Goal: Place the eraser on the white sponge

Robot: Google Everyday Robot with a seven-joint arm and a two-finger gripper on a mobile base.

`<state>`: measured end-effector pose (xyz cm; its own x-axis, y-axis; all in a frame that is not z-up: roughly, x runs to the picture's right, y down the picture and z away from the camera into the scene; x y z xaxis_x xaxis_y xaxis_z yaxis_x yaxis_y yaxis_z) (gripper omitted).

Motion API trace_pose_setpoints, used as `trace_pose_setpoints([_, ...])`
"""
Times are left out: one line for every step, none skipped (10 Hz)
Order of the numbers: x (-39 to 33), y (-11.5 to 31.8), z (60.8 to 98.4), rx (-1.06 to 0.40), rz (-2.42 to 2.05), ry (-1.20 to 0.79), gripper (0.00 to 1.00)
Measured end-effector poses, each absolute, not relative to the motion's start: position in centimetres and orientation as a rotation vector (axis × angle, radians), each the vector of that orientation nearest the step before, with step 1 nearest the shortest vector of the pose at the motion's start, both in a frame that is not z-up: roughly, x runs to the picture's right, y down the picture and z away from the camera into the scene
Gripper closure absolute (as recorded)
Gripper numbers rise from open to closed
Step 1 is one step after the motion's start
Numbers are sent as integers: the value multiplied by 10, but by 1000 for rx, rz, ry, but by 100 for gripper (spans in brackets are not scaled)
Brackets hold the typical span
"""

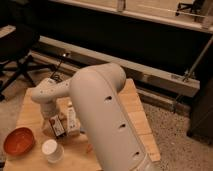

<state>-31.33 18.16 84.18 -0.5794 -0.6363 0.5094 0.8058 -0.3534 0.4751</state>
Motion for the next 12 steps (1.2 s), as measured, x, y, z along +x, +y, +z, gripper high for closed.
trace_pose_setpoints([-314,183,842,-299,-2016,-888,38])
trace_pose_setpoints([-314,185,842,-306,-2014,-895,50])
trace_pose_setpoints([-314,187,842,-311,-2016,-901,59])
trace_pose_setpoints([-313,188,842,-319,-2020,-904,70])
trace_pose_setpoints([-314,189,841,-327,-2025,-905,80])
trace_pose_setpoints([-315,185,838,-335,-2031,-898,90])
trace_pose_setpoints([-319,174,831,-327,-2022,-884,97])
trace_pose_setpoints([-322,156,821,-311,-2008,-859,100])
trace_pose_setpoints([-325,132,806,-288,-1988,-830,100])
trace_pose_setpoints([-325,108,791,-273,-1968,-797,100])
trace_pose_setpoints([-319,81,778,-267,-1940,-748,100])
trace_pose_setpoints([-305,54,769,-264,-1903,-695,100])
